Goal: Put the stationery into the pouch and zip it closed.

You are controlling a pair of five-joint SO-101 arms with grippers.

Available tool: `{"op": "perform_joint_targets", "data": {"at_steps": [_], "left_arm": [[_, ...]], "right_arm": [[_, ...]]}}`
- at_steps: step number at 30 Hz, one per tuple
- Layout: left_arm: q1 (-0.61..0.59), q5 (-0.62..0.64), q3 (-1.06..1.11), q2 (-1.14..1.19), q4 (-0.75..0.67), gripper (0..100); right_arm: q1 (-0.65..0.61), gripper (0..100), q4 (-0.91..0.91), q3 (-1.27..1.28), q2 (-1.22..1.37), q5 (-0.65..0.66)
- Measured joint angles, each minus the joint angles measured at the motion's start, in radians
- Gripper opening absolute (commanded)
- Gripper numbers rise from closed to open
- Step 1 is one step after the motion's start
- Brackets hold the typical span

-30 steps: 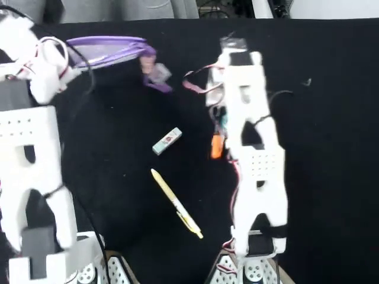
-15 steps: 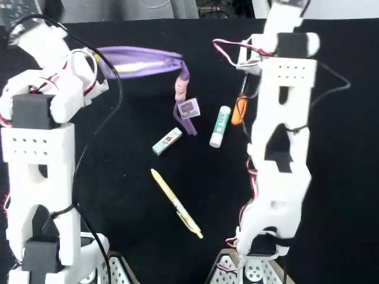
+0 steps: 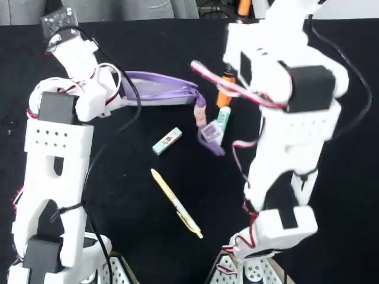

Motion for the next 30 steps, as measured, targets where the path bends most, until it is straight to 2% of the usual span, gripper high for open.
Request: {"op": "perform_joint_targets", "data": {"at_steps": [8,16,24,30], "left_arm": [[0.0,0.0,0.071,-0.009,-0.051,3],[0.0,0.0,0.124,-0.023,-0.117,3],[0.0,0.0,0.124,-0.023,-0.117,3],[0.0,0.0,0.124,-0.023,-0.117,3]], "right_arm": [[-0.114,1.1,-0.02,0.0,-0.106,0.008],[-0.338,1.1,0.028,-0.002,-0.267,0.164],[-0.348,1.1,0.032,0.068,-0.301,0.19],[-0.298,1.1,0.038,0.1,-0.516,0.19]]}}
